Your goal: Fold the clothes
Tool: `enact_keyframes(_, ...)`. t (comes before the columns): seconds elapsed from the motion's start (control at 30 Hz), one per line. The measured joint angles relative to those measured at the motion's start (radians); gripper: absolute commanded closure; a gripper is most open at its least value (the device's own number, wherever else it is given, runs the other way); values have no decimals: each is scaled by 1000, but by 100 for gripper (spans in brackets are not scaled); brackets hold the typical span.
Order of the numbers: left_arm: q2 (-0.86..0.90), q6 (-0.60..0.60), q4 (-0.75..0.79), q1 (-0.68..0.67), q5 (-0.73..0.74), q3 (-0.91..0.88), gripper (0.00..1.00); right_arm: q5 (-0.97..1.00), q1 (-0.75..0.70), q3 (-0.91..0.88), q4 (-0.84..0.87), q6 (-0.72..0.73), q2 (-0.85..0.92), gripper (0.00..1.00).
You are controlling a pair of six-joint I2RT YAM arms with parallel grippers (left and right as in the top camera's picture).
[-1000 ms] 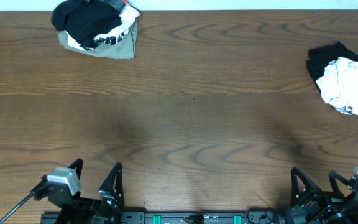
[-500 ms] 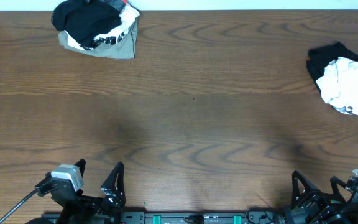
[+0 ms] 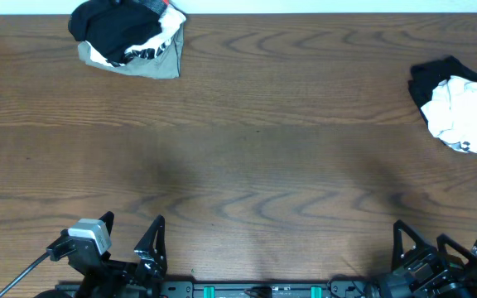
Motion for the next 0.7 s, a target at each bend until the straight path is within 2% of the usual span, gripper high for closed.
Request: enact_keyframes(0.7, 0, 0, 0, 0, 0, 0, 2, 132, 0, 0, 8, 20, 0, 1)
